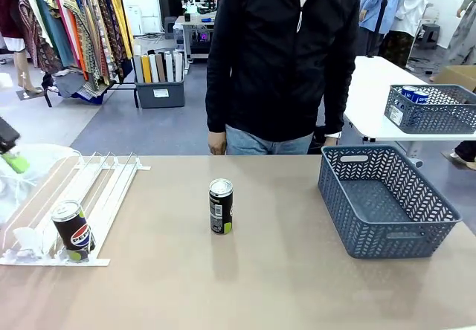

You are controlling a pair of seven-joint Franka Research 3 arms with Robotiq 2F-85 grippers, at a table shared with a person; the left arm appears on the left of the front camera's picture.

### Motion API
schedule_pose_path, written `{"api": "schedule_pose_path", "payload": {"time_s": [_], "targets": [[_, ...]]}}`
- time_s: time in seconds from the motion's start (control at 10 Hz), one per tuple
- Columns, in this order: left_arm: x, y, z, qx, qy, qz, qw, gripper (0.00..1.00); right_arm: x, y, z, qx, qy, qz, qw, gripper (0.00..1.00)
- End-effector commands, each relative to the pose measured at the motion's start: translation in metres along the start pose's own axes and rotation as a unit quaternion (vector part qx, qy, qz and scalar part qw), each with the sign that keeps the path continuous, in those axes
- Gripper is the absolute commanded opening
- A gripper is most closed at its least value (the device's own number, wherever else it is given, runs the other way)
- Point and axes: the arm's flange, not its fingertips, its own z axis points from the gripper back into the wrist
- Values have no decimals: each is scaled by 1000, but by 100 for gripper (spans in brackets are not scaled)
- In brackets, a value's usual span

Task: Retrieve and store the cans from the dispenser.
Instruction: Pick up one can from the Automatic Can Dispenser and place it in the middle of the table.

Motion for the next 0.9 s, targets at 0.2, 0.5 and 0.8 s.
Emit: {"api": "schedule_pose_path", "payload": {"time_s": [0.2,0.5,0.8], "targets": [[48,-65,-28,160,-8,106,981,100,2,4,0,3,1,3,1000,100],[47,-73,-36,159,-14,96,982,100,2,4,0,3,1,3,1000,100],[57,-75,-40,168,-16,115,979,100,2,4,0,3,1,3,1000,100]]}}
